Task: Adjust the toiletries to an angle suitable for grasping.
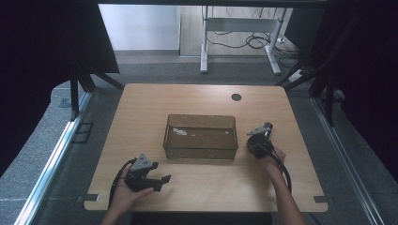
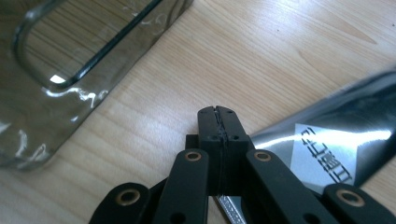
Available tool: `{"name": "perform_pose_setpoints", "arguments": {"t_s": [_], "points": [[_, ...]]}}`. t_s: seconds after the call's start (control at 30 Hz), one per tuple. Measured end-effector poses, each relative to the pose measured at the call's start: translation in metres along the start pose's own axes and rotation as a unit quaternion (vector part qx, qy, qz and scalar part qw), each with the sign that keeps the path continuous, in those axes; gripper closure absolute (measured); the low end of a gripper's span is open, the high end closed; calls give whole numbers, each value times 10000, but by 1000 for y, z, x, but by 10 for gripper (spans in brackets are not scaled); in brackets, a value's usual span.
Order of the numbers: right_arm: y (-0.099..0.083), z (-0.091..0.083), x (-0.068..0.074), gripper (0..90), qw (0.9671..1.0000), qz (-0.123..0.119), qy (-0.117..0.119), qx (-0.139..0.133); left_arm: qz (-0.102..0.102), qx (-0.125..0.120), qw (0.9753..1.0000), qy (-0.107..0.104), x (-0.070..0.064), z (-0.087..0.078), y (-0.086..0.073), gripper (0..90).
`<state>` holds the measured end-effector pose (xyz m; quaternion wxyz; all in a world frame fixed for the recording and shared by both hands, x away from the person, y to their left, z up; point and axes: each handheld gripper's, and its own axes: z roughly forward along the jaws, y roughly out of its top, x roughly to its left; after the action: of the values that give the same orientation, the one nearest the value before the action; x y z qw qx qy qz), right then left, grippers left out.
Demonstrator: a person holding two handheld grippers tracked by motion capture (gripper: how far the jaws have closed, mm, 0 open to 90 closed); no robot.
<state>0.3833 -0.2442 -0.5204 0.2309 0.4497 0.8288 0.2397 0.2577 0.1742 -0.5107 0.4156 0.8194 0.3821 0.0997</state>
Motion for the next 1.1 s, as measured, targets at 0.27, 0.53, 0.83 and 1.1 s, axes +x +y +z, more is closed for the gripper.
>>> {"name": "perform_pose_setpoints", "arguments": {"t_s": [0.27, 0.53, 0.83, 1.1], "points": [[-10, -8, -1, 893, 10000, -26, -26, -35, 13, 37, 10000, -1, -1, 2, 0, 262], [-18, -16, -10, 894, 10000, 2, -73, 5, 20, 69, 10000, -1, -1, 2, 0, 262], [-29, -27, -30, 893, 9997, 147, -189, 30, 10, 112, 9999, 2, 0, 4, -1, 262], [-34, -28, -31, 892, 9998, 172, -113, -42, 37, 180, 9998, -1, -2, 8, -2, 262]]}}
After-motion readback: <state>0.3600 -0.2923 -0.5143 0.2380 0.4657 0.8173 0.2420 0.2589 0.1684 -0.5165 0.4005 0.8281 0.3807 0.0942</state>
